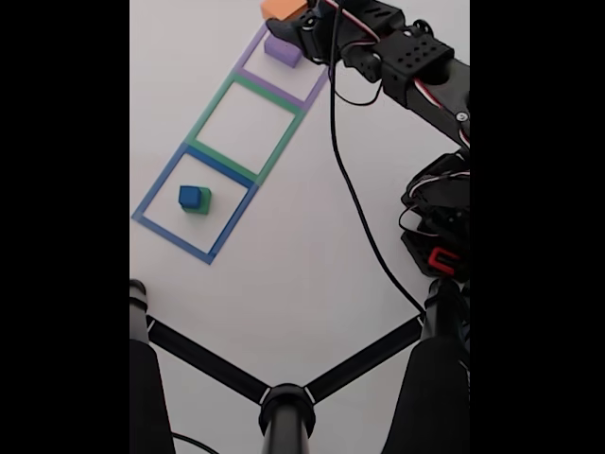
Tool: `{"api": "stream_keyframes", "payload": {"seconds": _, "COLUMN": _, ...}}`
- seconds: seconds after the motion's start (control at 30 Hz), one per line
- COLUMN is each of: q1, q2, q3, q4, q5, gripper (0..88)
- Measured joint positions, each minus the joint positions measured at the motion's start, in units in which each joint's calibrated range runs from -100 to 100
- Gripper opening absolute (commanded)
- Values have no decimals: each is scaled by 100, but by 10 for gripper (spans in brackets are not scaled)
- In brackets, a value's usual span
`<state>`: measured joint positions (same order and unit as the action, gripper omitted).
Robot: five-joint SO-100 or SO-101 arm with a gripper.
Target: Tower of hanoi
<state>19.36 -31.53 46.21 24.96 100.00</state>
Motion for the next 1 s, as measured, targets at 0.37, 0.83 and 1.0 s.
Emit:
{"api": "stream_keyframes", "payload": {"seconds": 0.37, "q1": -270, "q2": -186, "q3": -4282, "q4": 5843, "q5": 0, "gripper": 86}}
{"api": "stream_keyframes", "payload": {"seconds": 0.83, "q1": -1122, "q2": -1022, "q3": -3455, "q4": 5843, "q5": 0, "gripper": 89}}
{"api": "stream_keyframes", "payload": {"seconds": 1.0, "q1": -1482, "q2": -1486, "q3": -1471, "q4": 4101, "q5": 0, "gripper": 86}}
